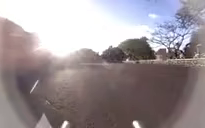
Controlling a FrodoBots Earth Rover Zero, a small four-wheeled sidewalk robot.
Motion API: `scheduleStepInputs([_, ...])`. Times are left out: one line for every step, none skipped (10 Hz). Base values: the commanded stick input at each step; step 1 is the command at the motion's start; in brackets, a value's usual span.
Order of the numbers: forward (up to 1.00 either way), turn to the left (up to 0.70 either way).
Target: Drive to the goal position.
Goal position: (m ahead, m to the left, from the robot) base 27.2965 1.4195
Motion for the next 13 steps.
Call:
scheduleStepInputs([0.70, -0.28])
scheduleStepInputs([0.70, -0.28])
scheduleStepInputs([0.70, -0.28])
scheduleStepInputs([0.70, -0.28])
scheduleStepInputs([0.70, -0.21])
scheduleStepInputs([0.70, -0.15])
scheduleStepInputs([0.70, 0.03])
scheduleStepInputs([0.70, 0.03])
scheduleStepInputs([0.70, 0.03])
scheduleStepInputs([0.70, 0.00])
scheduleStepInputs([0.70, -0.11])
scheduleStepInputs([0.70, -0.23])
scheduleStepInputs([0.70, 0.03])
